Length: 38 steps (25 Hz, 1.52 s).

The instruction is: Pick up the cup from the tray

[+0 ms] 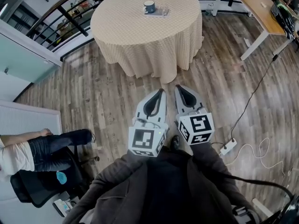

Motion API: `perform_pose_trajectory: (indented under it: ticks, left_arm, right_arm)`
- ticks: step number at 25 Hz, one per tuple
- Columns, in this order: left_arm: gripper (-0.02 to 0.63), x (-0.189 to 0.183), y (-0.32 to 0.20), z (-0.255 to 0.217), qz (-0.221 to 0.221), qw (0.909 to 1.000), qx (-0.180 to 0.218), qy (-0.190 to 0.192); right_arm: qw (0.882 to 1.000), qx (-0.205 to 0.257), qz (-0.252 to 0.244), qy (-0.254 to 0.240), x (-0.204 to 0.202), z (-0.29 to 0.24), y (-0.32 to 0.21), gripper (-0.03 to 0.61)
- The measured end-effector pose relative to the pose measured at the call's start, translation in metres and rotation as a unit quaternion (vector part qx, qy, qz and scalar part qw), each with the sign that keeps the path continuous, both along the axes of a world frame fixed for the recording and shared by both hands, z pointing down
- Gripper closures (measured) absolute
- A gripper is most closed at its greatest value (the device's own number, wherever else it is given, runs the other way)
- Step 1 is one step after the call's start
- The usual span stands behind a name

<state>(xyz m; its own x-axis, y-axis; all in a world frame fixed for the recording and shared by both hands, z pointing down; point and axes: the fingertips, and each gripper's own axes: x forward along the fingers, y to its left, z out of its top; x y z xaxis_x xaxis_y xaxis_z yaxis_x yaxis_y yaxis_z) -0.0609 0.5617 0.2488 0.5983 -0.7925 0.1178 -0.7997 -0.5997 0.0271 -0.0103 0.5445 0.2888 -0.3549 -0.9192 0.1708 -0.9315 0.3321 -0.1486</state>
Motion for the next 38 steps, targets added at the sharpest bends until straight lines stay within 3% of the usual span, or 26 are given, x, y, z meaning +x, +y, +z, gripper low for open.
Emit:
perform_pose_trajectory:
  ticks: [9, 22, 38]
  left_arm:
    - [0.609, 0.0, -0.082, 0.022, 0.014, 0.9995, -0.025, 0.016]
    - [0.609, -0.048, -0.248, -0.008, 0.028, 0.9985, -0.004, 0.047]
    - [0.609, -0.025, -0.32, 0.003, 0.063, 0.9969, -0.017, 0.045]
  right_arm:
    - [1.0, 0.005, 0.013, -0.007, 0.001, 0.006, -0.076, 0.571]
    - [0.999, -0.002, 0.035, 0.038, -0.043, -0.015, -0.238, 0.571]
    - [0.996, 0.002, 0.076, 0.048, -0.016, -0.017, -0.309, 0.571]
